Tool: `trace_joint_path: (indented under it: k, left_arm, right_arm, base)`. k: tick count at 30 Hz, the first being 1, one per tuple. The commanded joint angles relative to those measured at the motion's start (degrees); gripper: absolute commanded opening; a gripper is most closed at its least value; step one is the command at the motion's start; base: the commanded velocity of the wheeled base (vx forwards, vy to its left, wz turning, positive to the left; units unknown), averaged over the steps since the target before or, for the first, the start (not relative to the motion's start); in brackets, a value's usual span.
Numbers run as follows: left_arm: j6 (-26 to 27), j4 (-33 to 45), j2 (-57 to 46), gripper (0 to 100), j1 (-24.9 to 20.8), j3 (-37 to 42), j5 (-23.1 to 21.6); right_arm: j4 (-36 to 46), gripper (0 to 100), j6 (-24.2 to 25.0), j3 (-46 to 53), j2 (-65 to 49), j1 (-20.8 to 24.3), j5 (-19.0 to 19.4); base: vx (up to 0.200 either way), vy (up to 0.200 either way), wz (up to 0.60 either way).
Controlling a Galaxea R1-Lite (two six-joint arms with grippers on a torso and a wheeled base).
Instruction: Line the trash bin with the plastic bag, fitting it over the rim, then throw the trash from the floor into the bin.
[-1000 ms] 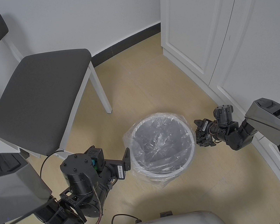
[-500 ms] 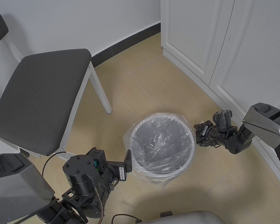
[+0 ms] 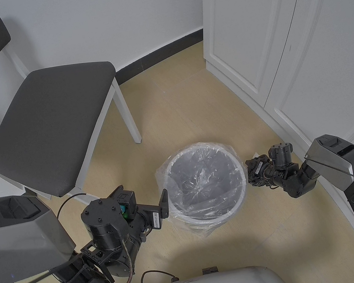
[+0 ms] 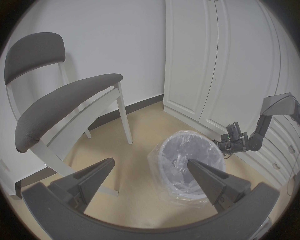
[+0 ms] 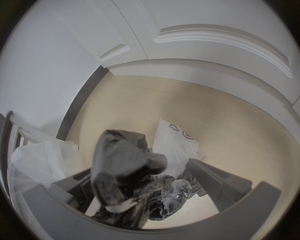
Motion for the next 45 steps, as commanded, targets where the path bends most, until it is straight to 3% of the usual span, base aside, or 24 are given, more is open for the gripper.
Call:
trace_joint_path:
  k: [1, 2, 9, 14, 24, 34, 45]
  left_arm:
    - [0.1, -0.1, 0.5, 100, 0.0, 0.0, 0.0]
    - [0.1, -0.1, 0.5, 100, 0.0, 0.1, 0.0]
    - [0.1, -0.2, 0.3, 100, 0.0, 0.2, 0.0]
    - [0.1, -0.1, 0.4, 100, 0.1, 0.1, 0.0]
    - [0.1, 0.0, -1.9, 100, 0.4, 0.6, 0.0]
    - [0.3, 0.4, -2.6, 100, 0.4, 0.7, 0.0]
    - [0.4, 0.5, -2.0, 100, -1.0, 1.1, 0.0]
  right_arm:
    - [0.0, 100, 0.0, -0.3, 0.7, -0.1, 0.0]
    - [0.0, 0, -0.1, -0.3, 0.7, -0.2, 0.0]
    - [0.0, 0, -1.5, 0.7, 0.9, -0.1, -0.1]
    - [-1.5, 0, -7.5, 4.6, -0.4, 0.2, 0.4]
    - [-15.1, 0, -18.6, 15.3, -1.8, 0.2, 3.1]
    - [-19.2, 0, -22.3, 16.2, -1.3, 0.4, 2.5]
    - [-20.0, 0, -22.6, 16.3, -1.2, 0.4, 3.0]
  base:
    - [0.000, 0.000, 0.00]
    - [0.000, 0.000, 0.00]
    - [0.000, 0.000, 0.00]
    - [0.000, 0.000, 0.00]
    - [0.000, 0.000, 0.00]
    - [0.000, 0.000, 0.00]
    - [0.000, 0.000, 0.00]
